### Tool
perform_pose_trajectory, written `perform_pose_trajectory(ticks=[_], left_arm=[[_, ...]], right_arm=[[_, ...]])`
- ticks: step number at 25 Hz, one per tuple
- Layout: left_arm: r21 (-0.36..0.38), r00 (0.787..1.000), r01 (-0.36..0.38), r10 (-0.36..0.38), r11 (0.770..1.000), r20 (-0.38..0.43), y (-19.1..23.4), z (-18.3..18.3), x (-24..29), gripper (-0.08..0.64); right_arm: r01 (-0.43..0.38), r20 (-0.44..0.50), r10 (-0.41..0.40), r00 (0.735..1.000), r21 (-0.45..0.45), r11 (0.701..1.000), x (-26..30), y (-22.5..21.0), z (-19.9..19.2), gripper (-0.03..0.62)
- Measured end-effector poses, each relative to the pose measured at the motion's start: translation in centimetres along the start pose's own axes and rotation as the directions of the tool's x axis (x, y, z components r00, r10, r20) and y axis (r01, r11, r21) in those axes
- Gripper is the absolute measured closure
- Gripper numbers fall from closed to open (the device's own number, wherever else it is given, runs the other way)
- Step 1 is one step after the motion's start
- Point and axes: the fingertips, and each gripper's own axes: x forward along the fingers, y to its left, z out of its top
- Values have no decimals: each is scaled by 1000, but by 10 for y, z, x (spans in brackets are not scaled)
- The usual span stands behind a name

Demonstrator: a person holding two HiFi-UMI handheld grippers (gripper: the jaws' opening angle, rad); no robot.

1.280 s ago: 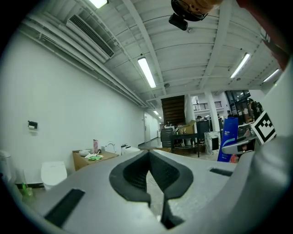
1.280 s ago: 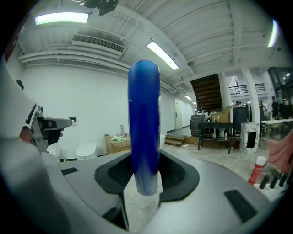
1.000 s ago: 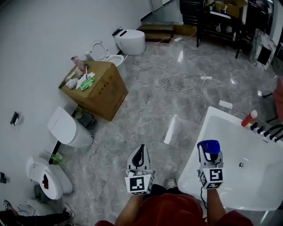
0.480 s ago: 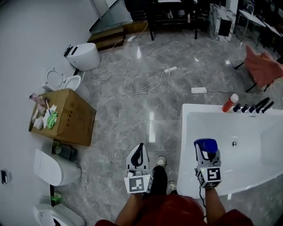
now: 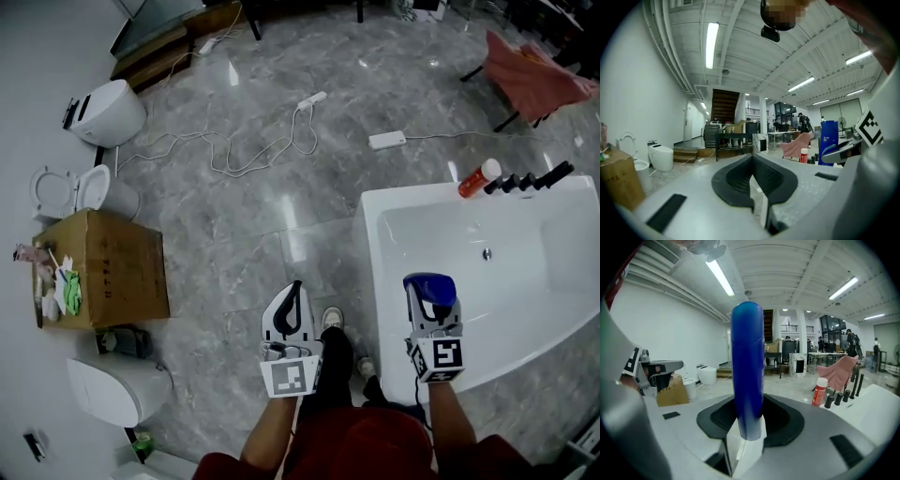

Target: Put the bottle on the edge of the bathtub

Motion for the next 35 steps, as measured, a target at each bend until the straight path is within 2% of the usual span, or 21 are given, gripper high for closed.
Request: perform_pose_trajectory(ticks=[4, 9, 14, 19, 25, 32, 35], left_arm=[[-8, 997, 60, -60, 998, -44, -8, -31, 39, 555], [1, 989, 134, -133, 991, -62, -16, -71, 74, 555], [-33, 979, 157, -160, 987, -128, -18, -114, 101, 555], [-23, 967, 180, -181, 983, -178, -16, -152, 132, 555], [-87, 954, 172, -188, 981, -233, -12, -186, 161, 555], [-101, 937, 199, -220, 975, -272, -17, -208, 170, 555], [-90, 934, 225, -241, 970, -265, -23, -208, 170, 555]], right_arm=[[30, -54, -29, 998, 22, 999, 38, -15, -22, 439], [66, -111, -58, 992, 65, 996, 81, -30, -58, 439], [80, -164, -68, 984, 67, 995, 124, -43, -96, 439], [84, -185, -73, 980, 51, 995, 178, -60, -125, 439], [108, -173, -102, 980, 26, 994, 241, -90, -136, 439], [140, -122, -137, 983, 17, 990, 303, -119, -126, 439], [155, -104, -151, 983, 23, 988, 322, -126, -124, 439]])
